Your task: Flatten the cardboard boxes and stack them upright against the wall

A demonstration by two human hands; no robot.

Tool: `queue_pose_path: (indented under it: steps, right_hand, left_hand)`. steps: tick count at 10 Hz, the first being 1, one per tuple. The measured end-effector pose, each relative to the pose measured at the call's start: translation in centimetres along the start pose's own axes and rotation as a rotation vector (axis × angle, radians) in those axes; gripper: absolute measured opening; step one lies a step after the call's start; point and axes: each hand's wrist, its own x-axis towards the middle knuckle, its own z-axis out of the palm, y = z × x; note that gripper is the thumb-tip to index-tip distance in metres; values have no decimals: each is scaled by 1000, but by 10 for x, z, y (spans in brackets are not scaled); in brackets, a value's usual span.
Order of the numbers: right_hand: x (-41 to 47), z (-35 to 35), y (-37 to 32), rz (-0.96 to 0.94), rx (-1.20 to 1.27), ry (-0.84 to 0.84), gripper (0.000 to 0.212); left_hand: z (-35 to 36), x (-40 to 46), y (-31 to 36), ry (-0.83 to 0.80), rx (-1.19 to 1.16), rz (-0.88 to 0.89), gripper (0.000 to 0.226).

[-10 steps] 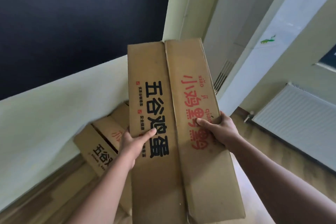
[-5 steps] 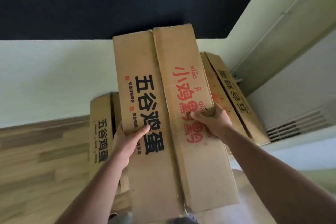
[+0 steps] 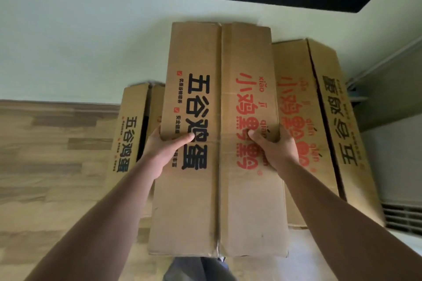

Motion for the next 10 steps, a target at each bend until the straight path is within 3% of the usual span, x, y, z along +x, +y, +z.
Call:
queue_pose_path:
  steps: [1, 2, 4, 6, 8, 9, 10]
  right_hand:
    - [30, 10, 1, -26, -134, 41, 118]
    - [55, 20, 7, -19, -372, 55, 116]
    - [66, 45, 35, -77, -599, 117, 109]
    - [67, 54, 35, -65, -741, 89, 95]
    - [66, 20, -2, 6, -754, -119, 88]
    - [23, -3, -21, -21, -635, -102, 89]
    - [-33, -40, -34, -77, -361, -24, 77]
  left_hand:
    - [8, 27, 2, 49, 22, -32, 89]
    - [17, 51, -2, 80, 34, -77, 95]
    - [35, 81, -29, 114, 49, -93, 62]
    - [40, 88, -37, 153, 100, -26, 78]
    - [44, 56, -27, 236, 369, 43, 97]
    - [34, 23, -25, 161, 547, 174, 103]
    - [21, -18, -30, 156, 541, 295, 84]
